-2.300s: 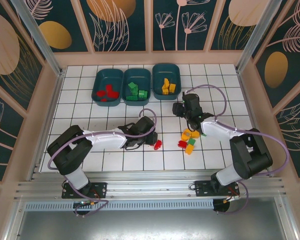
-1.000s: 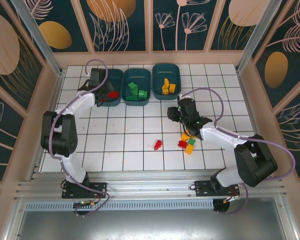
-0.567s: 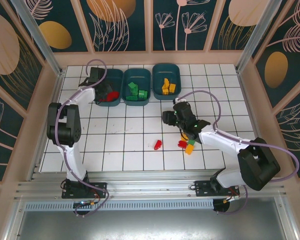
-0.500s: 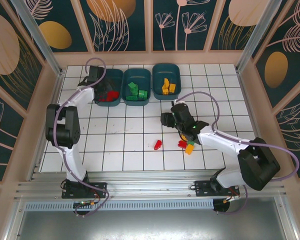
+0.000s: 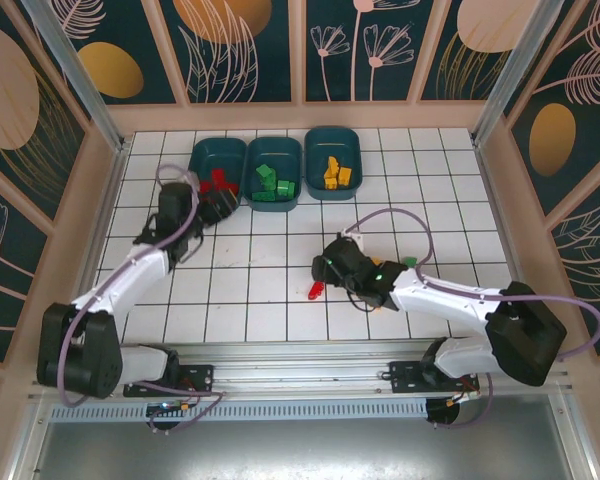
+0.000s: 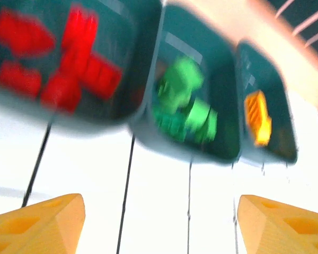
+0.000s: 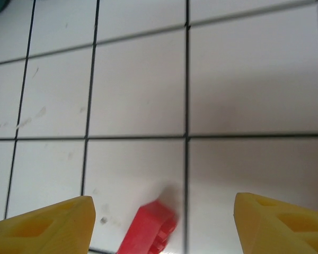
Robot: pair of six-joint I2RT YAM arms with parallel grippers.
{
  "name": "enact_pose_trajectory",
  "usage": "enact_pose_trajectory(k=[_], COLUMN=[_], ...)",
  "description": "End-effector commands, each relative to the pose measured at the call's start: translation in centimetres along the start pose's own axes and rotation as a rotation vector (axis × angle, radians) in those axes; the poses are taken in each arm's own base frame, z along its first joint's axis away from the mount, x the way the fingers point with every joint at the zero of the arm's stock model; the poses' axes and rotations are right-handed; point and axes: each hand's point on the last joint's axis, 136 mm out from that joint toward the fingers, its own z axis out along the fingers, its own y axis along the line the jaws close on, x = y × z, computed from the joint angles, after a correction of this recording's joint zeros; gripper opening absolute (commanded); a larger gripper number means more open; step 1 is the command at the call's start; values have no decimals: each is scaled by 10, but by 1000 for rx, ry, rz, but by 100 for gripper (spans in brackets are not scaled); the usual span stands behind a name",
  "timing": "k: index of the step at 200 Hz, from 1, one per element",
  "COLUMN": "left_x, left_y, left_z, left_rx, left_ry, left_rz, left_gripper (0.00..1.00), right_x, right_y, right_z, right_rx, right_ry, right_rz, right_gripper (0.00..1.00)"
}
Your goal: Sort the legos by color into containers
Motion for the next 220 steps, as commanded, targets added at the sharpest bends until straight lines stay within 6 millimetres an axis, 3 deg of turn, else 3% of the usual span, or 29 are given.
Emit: enact_pose_trajectory(k=[1,23,54,70,100,117,145,175,198,220], left_x=[9,19,34,41,44,41,24,3,1,9], left_y=[0,14,25,30,34,34,48,77,101,111], left_z=[-19,-34,-34,-33,-33,-35,-46,-58,-60,-61], left_rx=[64,45,27,19,8,-3,-106,-221,-251,-252], left_ry=[-57,-85,-47,-37,-30,-40,-119,-194,-224,-236], left_rz=[-61,-73,-77,-82,-76,-73,-96,-186,-271,-285], left_gripper=[80,98,98,99,98,98,99,99,99,98], right_x=[24,40,49,50,46,40,9,-50,-88,-117], right_y=[-2,2,10,15,19,25,51,118,168,197], right_z=[9,22,37,41,45,46,43,43,60,82], right_rx=[36,40,63,60,69,65,41,-69,-134,-185], right_ry=[59,113,147,153,142,132,46,-110,-220,-268], right_rz=[86,90,55,44,14,-15,-104,-238,-370,-448], right_gripper=[70,70,65,58,32,23,16,15,14,14])
